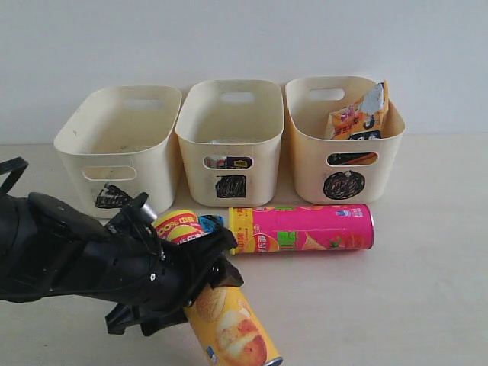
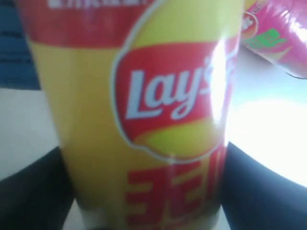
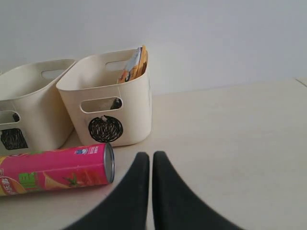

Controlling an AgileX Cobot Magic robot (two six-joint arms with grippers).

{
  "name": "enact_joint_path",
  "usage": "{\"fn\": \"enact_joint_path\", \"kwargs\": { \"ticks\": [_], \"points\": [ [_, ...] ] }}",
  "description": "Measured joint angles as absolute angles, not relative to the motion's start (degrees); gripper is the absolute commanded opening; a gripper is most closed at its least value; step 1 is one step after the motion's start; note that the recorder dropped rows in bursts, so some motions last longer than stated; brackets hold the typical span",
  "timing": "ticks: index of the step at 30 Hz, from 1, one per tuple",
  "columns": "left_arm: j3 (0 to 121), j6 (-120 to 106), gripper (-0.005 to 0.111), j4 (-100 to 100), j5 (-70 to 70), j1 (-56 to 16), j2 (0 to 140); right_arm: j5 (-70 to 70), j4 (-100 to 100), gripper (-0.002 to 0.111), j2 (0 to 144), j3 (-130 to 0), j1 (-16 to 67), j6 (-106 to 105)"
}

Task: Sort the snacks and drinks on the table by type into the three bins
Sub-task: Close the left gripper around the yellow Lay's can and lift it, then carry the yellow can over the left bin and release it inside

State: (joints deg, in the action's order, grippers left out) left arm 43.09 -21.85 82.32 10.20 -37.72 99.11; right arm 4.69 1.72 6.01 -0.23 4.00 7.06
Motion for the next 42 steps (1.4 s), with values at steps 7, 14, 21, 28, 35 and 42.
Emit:
{"fn": "enact_joint_path", "kwargs": {
  "ticks": [7,14,21,28,35,42],
  "points": [
    [43.09,-27.68,0.004,77.46,10.18,-37.72,91.80,4.69,1.72,0.000,6.01,-0.23,4.00,7.06],
    [43.13,-34.48,0.004,60.97,16.02,-37.48,82.96,4.69,1.72,0.000,6.01,-0.23,4.00,7.06],
    [46.92,-31.81,0.004,37.54,39.88,-32.16,80.12,4.69,1.72,0.000,6.01,-0.23,4.00,7.06],
    [59.26,-8.03,0.004,0.69,54.64,-29.51,80.12,4.69,1.72,0.000,6.01,-0.23,4.00,7.06],
    [70.28,10.17,0.004,-23.78,49.52,-29.28,80.12,4.69,1.72,0.000,6.01,-0.23,4.00,7.06],
    [71.78,29.72,0.004,-45.36,32.58,-28.22,81.84,4.69,1.72,0.000,6.01,-0.23,4.00,7.06]
  ]
}}
